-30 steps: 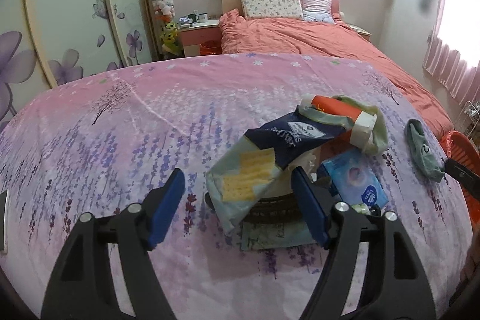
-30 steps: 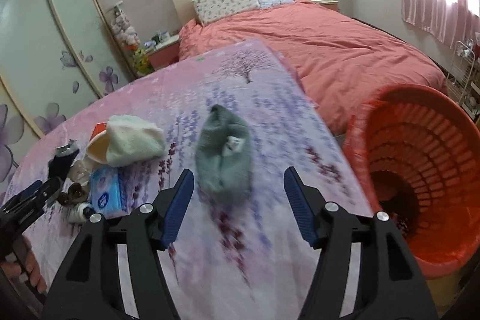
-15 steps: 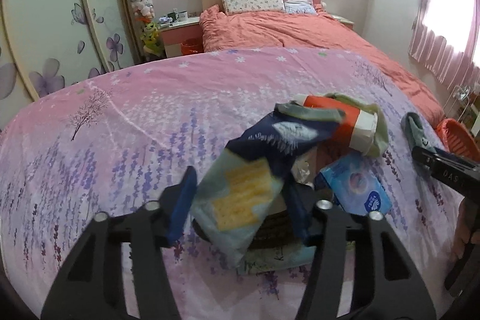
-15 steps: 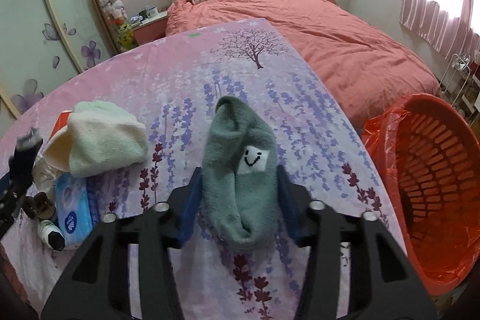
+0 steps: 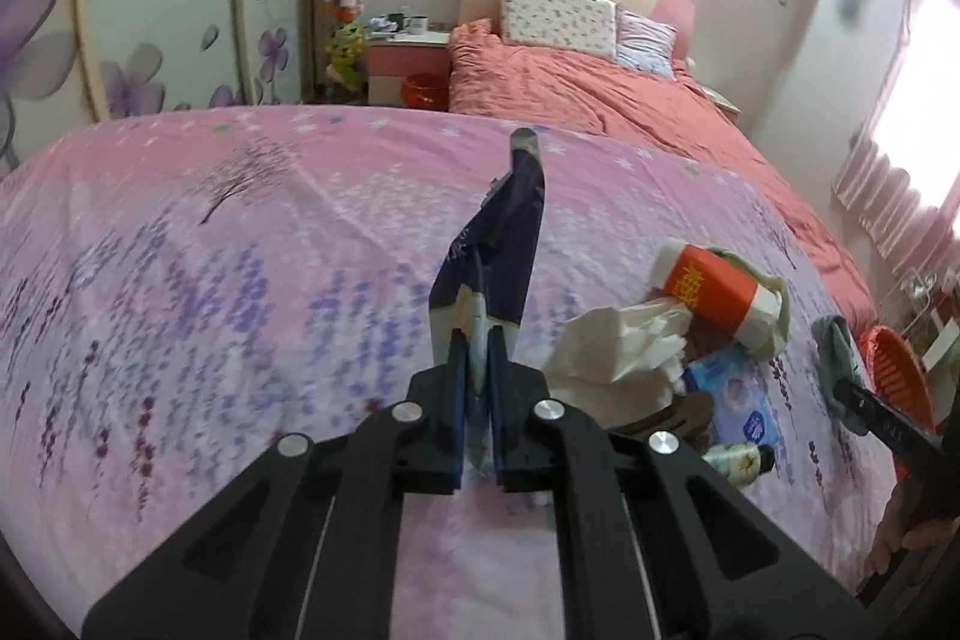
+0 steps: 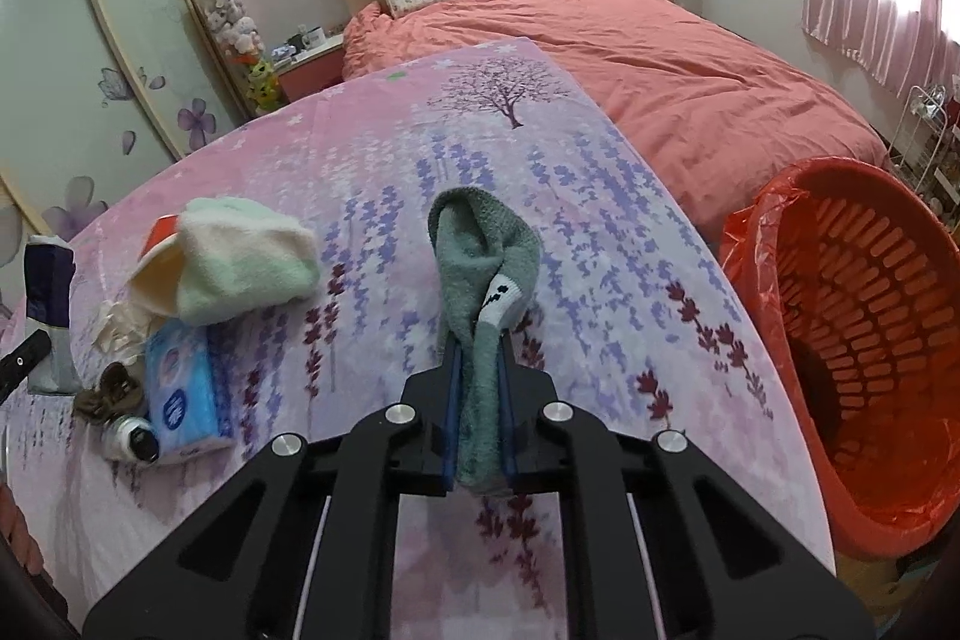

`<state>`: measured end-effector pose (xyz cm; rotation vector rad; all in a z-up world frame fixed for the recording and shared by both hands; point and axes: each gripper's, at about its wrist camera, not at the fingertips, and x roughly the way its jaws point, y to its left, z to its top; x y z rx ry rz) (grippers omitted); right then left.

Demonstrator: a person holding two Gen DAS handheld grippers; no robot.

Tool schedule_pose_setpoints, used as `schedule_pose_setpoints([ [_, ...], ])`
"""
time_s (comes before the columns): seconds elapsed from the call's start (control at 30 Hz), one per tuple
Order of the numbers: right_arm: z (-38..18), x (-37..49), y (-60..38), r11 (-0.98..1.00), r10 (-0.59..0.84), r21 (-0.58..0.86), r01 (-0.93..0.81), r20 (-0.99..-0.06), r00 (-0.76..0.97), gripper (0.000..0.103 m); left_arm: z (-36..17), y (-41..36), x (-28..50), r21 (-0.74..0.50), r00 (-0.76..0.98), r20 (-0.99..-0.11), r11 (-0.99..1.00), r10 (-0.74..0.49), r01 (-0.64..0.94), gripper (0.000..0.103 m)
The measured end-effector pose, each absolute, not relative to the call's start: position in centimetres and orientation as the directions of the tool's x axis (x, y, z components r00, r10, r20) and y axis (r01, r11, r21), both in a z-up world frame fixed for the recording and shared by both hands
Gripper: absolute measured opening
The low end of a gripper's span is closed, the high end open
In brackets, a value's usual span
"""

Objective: Collect trash
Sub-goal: 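Grasp the green sock with the right tool while the left tool grasps the blue wrapper, then hold the green sock and blue wrapper lifted above the table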

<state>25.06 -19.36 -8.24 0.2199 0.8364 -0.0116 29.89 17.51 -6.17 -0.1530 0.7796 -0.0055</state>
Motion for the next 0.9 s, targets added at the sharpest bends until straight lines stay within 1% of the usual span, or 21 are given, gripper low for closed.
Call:
schedule_pose_setpoints([
  [0.13, -8.4, 24.6, -18.6, 0.979, 0.105, 0.194, 0.061, -0.739, 0.666, 0.011, -6.8, 19.5, 28.3, -0.165, 0.691, -0.719, 0.984, -0.073, -0.068, 0.008],
  [0.2, -8.7, 24.5, -18.0, 0.982, 0.104, 0.181, 0.050, -0.743, 0.661, 0.011, -7.5, 20.1, 27.7, -0.166, 0.683, -0.727, 0.983, -0.069, -0.077, 0.013],
  [0.33, -9.0, 24.5, -17.4, 0.988, 0.074, 0.145, 0.053, -0.746, 0.662, 0.012, -7.9, 21.0, 27.3, -0.170, 0.681, -0.730, 0.980, -0.055, -0.103, 0.015],
  [0.37, -9.0, 24.6, -17.4, 0.988, 0.072, 0.144, 0.056, -0.748, 0.660, 0.012, -7.9, 21.1, 27.4, -0.168, 0.680, -0.731, 0.980, -0.052, -0.106, 0.020],
  [0.4, -9.1, 24.7, -17.5, 0.988, 0.070, 0.145, 0.060, -0.751, 0.657, 0.012, -8.0, 21.0, 27.8, -0.158, 0.672, -0.739, 0.982, -0.046, -0.106, 0.026],
  [0.47, -9.2, 24.8, -17.6, 0.986, 0.074, 0.152, 0.063, -0.751, 0.656, 0.012, -8.6, 21.3, 28.7, -0.148, 0.656, -0.754, 0.982, -0.033, -0.121, 0.035],
  [0.63, -9.3, 24.7, -17.7, 0.986, 0.073, 0.152, 0.063, -0.751, 0.656, 0.012, -10.4, 22.0, 30.7, -0.172, 0.615, -0.787, 0.973, -0.043, -0.152, 0.035],
  [0.7, -9.3, 24.7, -17.7, 0.987, 0.071, 0.148, 0.063, -0.752, 0.656, 0.012, -10.4, 21.8, 31.0, -0.151, 0.623, -0.782, 0.977, -0.025, -0.151, 0.028],
  [0.8, -9.4, 24.6, -17.6, 0.988, 0.068, 0.143, 0.063, -0.752, 0.655, 0.013, -10.4, 21.4, 31.1, -0.118, 0.632, -0.775, 0.982, 0.002, -0.148, 0.024],
  [0.9, -9.4, 24.6, -17.6, 0.987, 0.070, 0.146, 0.062, -0.752, 0.655, 0.013, -10.5, 21.0, 31.0, -0.096, 0.637, -0.771, 0.984, 0.020, -0.148, 0.023],
])
